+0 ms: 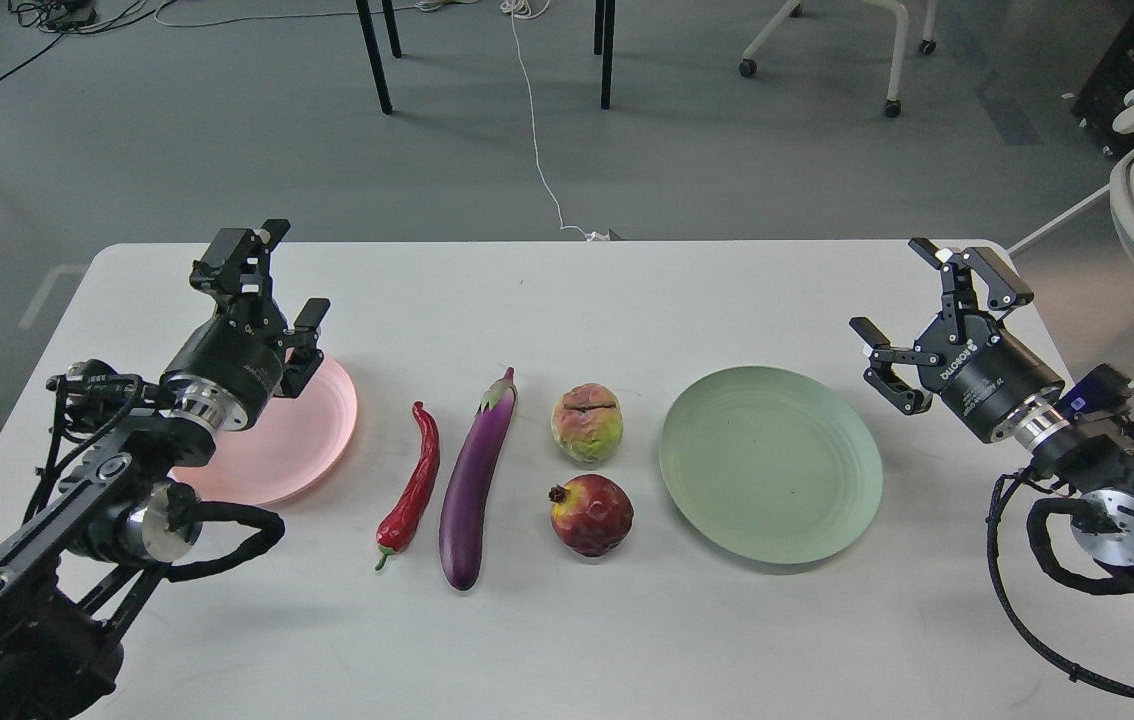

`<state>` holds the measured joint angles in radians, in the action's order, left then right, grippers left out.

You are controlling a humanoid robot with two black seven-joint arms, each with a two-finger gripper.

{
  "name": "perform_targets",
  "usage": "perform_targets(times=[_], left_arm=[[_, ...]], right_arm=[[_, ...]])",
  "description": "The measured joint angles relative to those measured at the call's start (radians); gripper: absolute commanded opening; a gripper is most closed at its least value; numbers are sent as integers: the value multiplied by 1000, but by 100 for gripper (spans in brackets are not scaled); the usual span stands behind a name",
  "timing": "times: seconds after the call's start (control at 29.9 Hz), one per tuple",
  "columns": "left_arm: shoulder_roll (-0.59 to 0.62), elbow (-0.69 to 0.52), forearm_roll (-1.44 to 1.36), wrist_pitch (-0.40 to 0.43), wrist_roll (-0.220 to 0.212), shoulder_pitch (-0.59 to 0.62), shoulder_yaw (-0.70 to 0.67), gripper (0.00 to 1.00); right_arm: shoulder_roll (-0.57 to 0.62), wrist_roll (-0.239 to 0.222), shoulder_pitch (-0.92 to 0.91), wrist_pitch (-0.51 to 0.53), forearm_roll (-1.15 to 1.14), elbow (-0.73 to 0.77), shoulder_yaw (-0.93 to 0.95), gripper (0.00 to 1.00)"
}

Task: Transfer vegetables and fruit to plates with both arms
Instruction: 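Move the right gripper toward the green-yellow peach beside the green plate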

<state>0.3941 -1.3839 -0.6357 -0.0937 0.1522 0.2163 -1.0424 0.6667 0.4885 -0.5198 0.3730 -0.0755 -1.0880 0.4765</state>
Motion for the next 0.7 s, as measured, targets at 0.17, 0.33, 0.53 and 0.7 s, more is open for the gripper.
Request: perform_targets(times=[0.17, 0.33, 0.53, 0.7], left_arm=[[2, -5, -1, 2, 5, -6, 7, 98], [11, -6, 5, 35, 6, -1, -3, 98], [42, -8, 9, 85, 17, 8, -10, 98], [56, -29, 9, 113, 18, 10, -10, 98]], right_arm=[[6, 0, -12, 6, -12, -3, -12, 99], [48, 0, -160, 9, -166, -10, -68, 99], [56, 1, -577, 10, -469, -11, -431, 99], [-101, 0, -887, 6, -672, -2, -743, 99]])
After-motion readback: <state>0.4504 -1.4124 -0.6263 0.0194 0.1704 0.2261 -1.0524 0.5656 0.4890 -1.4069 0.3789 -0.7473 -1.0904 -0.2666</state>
